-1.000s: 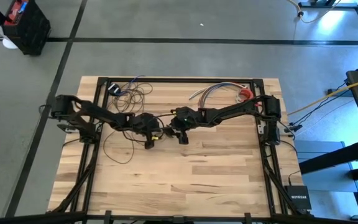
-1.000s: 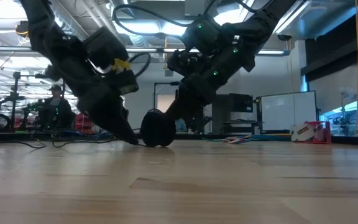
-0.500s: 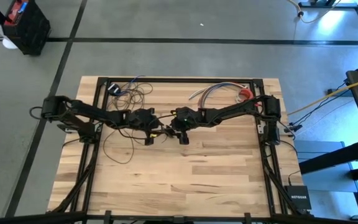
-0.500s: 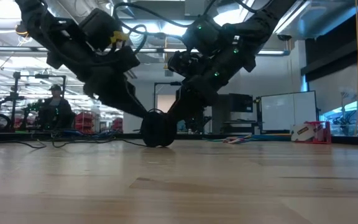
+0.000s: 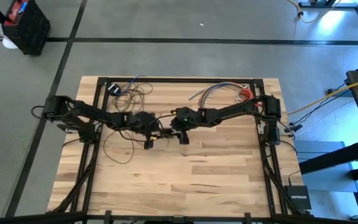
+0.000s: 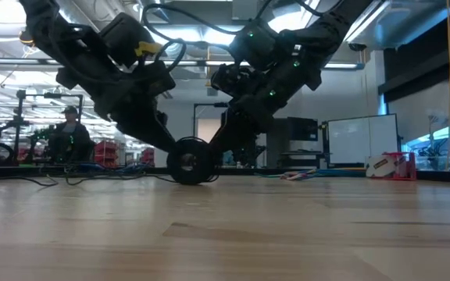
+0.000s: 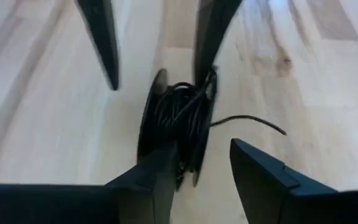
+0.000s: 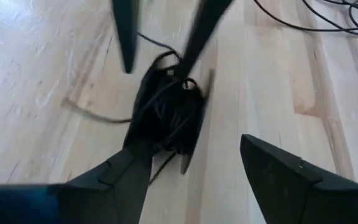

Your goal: Coiling cords

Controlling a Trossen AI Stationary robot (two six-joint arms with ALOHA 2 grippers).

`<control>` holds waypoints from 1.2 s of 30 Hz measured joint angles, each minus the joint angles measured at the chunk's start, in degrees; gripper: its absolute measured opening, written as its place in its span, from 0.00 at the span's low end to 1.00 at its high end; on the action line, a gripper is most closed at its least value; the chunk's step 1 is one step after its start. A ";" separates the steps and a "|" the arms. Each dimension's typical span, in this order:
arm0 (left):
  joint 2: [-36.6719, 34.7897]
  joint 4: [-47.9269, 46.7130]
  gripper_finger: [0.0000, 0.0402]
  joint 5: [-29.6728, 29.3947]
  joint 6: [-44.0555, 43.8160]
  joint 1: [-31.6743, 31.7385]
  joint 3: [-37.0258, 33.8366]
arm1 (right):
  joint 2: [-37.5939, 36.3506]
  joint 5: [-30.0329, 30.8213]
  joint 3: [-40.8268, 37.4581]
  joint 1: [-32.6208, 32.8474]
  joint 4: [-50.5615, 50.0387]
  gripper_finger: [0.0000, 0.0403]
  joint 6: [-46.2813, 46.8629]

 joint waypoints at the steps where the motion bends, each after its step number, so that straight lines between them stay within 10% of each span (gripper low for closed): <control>1: 0.00 -0.02 0.35 -0.02 -1.42 -0.39 0.00 | 0.00 0.00 0.00 0.00 0.04 0.62 0.00; 22: 0.00 0.36 0.35 -0.48 -7.20 -2.01 0.00 | -5.40 -0.54 7.38 -1.63 -22.22 0.62 -5.76; 36: -0.04 0.47 0.35 -0.50 -7.18 -1.96 0.00 | -3.46 -6.18 -3.91 -1.51 2.34 0.62 -1.34</control>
